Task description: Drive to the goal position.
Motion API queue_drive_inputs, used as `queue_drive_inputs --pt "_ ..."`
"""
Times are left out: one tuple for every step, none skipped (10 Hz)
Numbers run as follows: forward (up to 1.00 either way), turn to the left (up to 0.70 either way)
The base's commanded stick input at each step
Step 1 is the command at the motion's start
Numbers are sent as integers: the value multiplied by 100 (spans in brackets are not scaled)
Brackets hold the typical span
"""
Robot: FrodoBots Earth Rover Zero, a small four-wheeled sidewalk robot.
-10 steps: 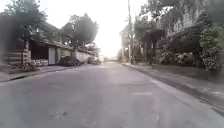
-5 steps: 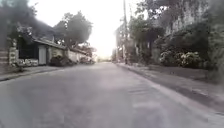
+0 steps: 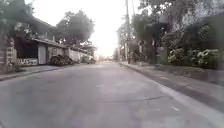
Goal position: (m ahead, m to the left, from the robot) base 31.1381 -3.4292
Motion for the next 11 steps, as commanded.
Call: queue_drive_inputs --pt "100 0" --pt "100 0" --pt "100 0" --pt "100 0" --pt "100 -14" --pt "100 -40" --pt "100 -40" --pt "100 -21" --pt "100 0" --pt "100 0" --pt "100 0"
